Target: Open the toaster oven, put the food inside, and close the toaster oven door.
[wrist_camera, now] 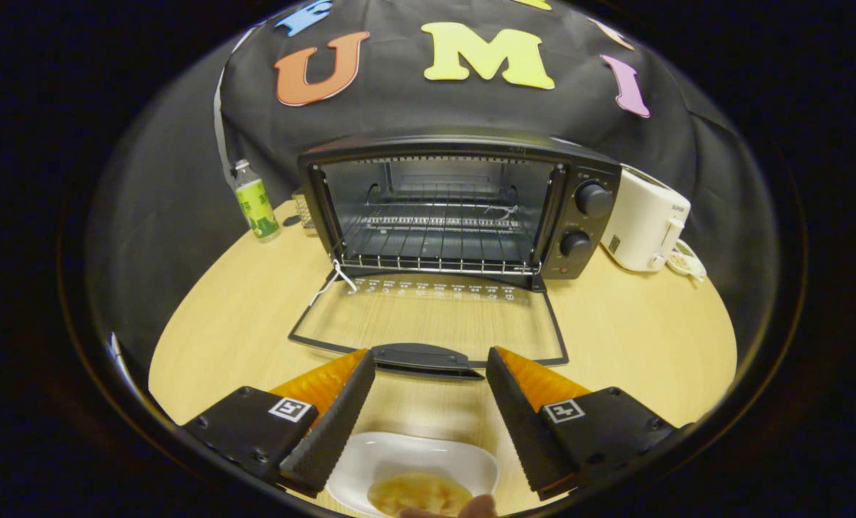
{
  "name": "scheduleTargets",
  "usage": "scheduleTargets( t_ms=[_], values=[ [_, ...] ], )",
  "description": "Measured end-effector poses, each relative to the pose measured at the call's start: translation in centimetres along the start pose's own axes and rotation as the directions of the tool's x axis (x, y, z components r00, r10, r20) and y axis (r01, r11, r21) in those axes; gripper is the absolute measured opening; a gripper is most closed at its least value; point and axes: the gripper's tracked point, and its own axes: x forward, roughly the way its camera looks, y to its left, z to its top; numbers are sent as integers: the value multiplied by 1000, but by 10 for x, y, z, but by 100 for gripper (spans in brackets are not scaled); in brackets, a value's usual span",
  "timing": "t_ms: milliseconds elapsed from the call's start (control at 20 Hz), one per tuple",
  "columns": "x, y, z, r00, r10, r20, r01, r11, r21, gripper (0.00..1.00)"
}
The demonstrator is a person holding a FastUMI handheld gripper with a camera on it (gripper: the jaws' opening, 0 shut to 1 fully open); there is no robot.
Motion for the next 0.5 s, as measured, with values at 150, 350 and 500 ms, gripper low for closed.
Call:
scheduleTargets(
  t_ms=[150,350,500],
  values=[
    [-35,5,16,993,27,115,-24,999,-24,100],
    [-91,2,22,957,20,290,-10,999,-37,100],
    [-120,5,9,925,31,378,-22,999,-29,100]
  ],
)
